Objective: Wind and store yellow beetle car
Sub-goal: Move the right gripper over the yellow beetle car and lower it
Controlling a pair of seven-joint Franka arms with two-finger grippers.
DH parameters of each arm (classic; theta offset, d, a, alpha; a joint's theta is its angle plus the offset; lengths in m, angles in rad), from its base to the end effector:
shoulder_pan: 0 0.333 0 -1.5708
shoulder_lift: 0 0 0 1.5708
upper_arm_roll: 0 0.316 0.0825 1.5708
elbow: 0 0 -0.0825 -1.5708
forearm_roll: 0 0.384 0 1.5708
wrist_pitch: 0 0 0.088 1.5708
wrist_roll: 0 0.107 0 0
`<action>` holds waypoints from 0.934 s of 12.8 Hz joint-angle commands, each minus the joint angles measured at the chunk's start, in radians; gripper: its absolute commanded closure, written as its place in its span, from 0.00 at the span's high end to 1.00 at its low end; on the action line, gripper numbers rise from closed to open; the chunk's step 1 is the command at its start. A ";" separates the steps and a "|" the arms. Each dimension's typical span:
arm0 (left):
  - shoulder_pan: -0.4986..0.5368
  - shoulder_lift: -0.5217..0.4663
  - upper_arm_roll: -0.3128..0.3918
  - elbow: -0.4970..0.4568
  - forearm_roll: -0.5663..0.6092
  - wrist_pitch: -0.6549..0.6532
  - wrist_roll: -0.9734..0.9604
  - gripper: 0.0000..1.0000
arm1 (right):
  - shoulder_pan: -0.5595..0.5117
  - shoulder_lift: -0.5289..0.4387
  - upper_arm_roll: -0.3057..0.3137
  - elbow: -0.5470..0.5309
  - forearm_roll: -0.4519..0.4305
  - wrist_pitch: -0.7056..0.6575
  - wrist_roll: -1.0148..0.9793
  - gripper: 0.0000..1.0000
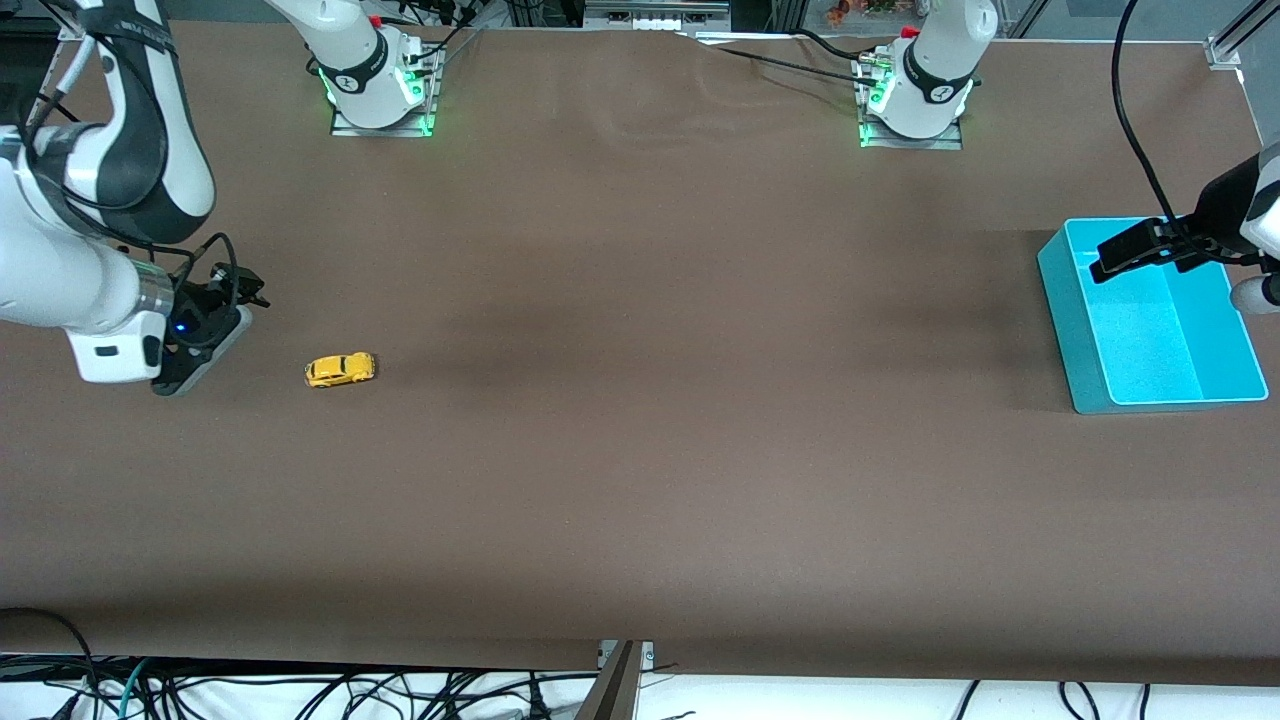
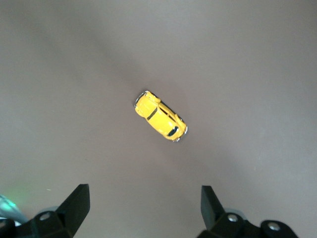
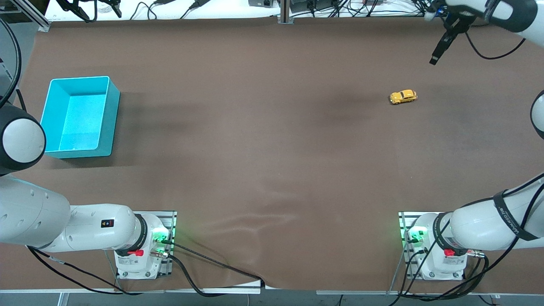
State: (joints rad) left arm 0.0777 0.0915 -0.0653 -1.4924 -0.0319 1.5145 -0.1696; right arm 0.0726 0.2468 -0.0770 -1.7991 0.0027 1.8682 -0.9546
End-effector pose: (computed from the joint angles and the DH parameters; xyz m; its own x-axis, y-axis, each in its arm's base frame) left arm 0.5764 0.0054 0.6049 0.9810 0.1789 -0.0745 0.1813 -0.9831 0.0256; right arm 0.6041 0.0001 0.3965 0.5716 0.8124 -0.1151 0.8014 -0.5829 -0.1342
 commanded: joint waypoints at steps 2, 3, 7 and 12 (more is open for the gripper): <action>0.002 -0.007 -0.005 0.006 0.027 -0.013 0.022 1.00 | 0.001 -0.034 -0.001 -0.196 -0.012 0.224 -0.227 0.98; 0.002 -0.007 -0.005 0.006 0.026 -0.013 0.022 1.00 | 0.001 -0.034 -0.001 -0.242 -0.012 0.285 -0.275 0.98; 0.002 -0.007 -0.005 0.006 0.026 -0.013 0.022 1.00 | 0.001 -0.020 -0.001 -0.417 -0.010 0.590 -0.481 0.97; 0.002 -0.007 -0.005 0.006 0.027 -0.013 0.022 1.00 | 0.000 0.026 0.000 -0.479 -0.006 0.733 -0.605 0.93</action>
State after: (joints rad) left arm 0.0777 0.0915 -0.0654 -1.4924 -0.0318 1.5140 -0.1696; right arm 0.0729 0.2687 -0.0772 -2.2563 -0.0005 2.5504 -1.4993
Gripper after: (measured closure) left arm 0.000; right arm 0.066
